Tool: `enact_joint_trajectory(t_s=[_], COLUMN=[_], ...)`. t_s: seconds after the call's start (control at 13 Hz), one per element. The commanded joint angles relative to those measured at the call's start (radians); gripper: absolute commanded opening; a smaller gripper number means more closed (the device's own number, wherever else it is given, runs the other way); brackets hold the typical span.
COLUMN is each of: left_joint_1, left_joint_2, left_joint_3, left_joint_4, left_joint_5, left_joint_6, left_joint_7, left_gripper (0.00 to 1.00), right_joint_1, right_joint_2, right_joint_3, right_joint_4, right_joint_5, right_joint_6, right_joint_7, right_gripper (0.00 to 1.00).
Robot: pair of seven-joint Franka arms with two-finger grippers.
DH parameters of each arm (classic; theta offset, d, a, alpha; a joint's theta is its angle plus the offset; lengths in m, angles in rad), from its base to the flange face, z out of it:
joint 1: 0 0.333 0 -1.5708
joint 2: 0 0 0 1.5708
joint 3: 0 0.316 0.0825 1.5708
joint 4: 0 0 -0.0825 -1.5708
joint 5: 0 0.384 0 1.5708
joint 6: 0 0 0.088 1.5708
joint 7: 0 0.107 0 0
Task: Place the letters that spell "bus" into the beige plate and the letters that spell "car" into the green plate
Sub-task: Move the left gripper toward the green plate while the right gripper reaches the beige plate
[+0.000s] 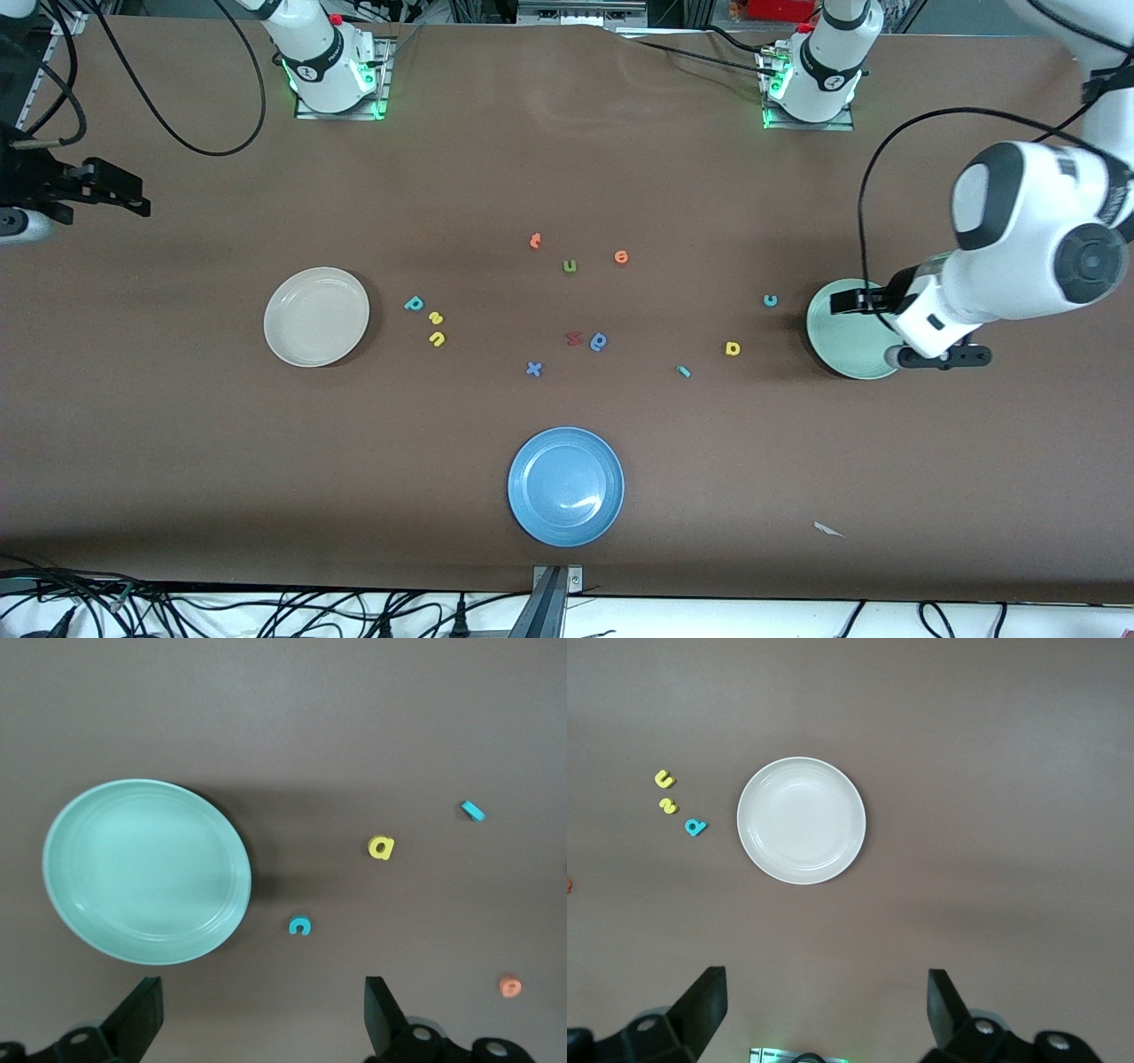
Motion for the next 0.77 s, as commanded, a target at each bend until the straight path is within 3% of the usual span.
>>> enact_joint_trajectory(t_s=[0.0, 0.23, 0.69], left_joint_1=[-0.043, -0.065, -0.115], left_joint_2=[-0.019, -0.006, 0.08], left_joint_3=[0.009, 0.007, 0.009], left_joint_4=[-0.148, -0.252, -0.371], left_joint_5=[-0.013, -0.013, -0.009], left_joint_6=[0.151, 0.304, 0.536], left_joint_7=[-0.074, -0.123, -0.225], left_gripper=[1.0, 0.99, 0.92], right_joint_1=[-0.003, 0.0, 0.006], right_joint_2=[0.034, 0.117, 0.13], right_joint_3=[0.004, 0.035, 0.127], right_joint_4=[-0.01, -0.018, -0.051], right_joint_5=[0.025, 0.022, 0.025], right_joint_6=[0.034, 0.045, 0.159], right_joint_7=[-0.004, -0.005, 0.031], right_gripper=[1.0, 1.0, 1.0])
